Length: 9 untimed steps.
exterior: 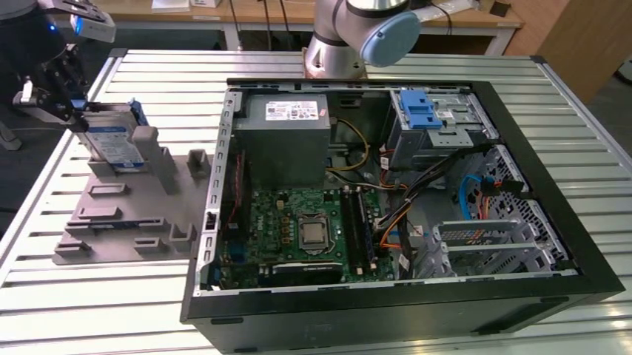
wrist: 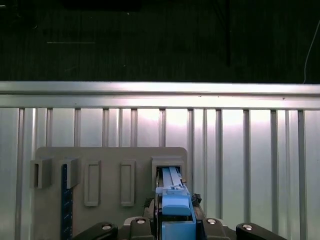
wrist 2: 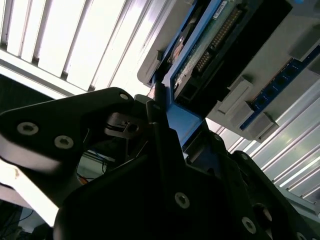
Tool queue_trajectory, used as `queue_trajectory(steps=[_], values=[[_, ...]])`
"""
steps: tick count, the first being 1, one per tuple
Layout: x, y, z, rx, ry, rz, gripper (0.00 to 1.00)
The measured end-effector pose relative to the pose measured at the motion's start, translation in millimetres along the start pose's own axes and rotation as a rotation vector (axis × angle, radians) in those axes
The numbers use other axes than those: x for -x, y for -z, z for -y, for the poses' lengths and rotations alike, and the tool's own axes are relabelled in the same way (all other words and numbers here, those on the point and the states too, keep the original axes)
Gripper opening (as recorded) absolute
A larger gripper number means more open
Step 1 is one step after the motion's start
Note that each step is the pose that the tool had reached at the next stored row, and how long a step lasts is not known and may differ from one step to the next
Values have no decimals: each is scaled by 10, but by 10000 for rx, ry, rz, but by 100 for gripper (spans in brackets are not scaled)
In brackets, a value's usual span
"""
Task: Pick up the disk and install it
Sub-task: 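Pick up the disk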
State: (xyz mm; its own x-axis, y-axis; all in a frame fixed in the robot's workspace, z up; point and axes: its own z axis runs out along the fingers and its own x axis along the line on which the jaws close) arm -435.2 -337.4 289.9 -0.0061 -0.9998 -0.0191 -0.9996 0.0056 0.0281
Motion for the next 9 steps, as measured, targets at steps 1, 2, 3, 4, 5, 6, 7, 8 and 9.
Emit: queue_trajectory(steps=[1,2,3,4,5,6,7,8,9], values=[[0,0,0,-1,-32,1,37],[0,0,0,-3,-139,1,37],[0,0,0,-5,-247,0,37],[0,0,0,-6,-268,0,37],[0,0,0,-6,-269,0,37],[0,0,0,-6,-270,0,37],[0,0,0,-6,-272,1,37],[0,0,0,-6,-273,0,37],[0,0,0,-6,-273,0,37]])
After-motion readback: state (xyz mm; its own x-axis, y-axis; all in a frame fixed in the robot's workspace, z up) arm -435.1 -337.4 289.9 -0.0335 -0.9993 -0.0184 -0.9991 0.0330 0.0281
